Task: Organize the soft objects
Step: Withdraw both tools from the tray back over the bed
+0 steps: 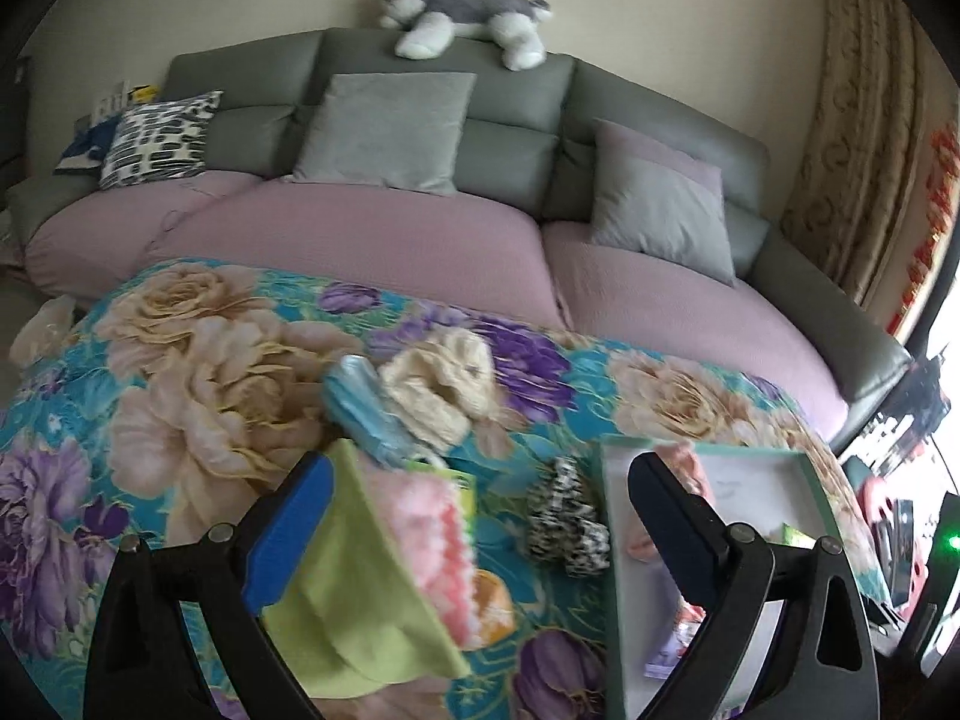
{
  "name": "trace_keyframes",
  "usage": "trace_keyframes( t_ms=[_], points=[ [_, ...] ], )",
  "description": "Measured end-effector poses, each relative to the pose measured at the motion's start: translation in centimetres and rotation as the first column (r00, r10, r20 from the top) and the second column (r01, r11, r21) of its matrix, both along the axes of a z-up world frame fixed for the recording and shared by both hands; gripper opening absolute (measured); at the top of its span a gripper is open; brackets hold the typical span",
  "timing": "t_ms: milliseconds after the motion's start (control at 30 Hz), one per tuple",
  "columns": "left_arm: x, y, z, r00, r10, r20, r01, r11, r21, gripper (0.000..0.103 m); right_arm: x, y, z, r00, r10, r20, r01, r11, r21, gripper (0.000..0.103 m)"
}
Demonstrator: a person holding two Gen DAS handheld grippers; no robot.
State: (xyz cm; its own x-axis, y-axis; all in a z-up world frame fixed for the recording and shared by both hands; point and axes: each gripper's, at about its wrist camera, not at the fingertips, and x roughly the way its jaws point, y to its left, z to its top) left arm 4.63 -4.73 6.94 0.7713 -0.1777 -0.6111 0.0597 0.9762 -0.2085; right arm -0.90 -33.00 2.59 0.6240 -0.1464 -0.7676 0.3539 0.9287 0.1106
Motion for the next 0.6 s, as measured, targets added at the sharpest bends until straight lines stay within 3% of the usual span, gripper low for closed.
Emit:
trace_keyframes(
  t_ms=[400, 600],
  points=[
    [-0.3, 6.1, 0.2, 0.989, 0.150, -0.002, -0.150, 0.989, 0.004, 0.099, 1.4, 7.0, 0.2, 0.978, 0.207, 0.015, -0.207, 0.978, -0.015, 0.084],
    [-1.0, 9.2, 0.5, 0.970, 0.244, 0.021, -0.245, 0.968, 0.056, 0.099, 1.9, 8.9, 0.2, 0.964, 0.263, 0.041, -0.264, 0.964, 0.033, 0.084]
  ],
)
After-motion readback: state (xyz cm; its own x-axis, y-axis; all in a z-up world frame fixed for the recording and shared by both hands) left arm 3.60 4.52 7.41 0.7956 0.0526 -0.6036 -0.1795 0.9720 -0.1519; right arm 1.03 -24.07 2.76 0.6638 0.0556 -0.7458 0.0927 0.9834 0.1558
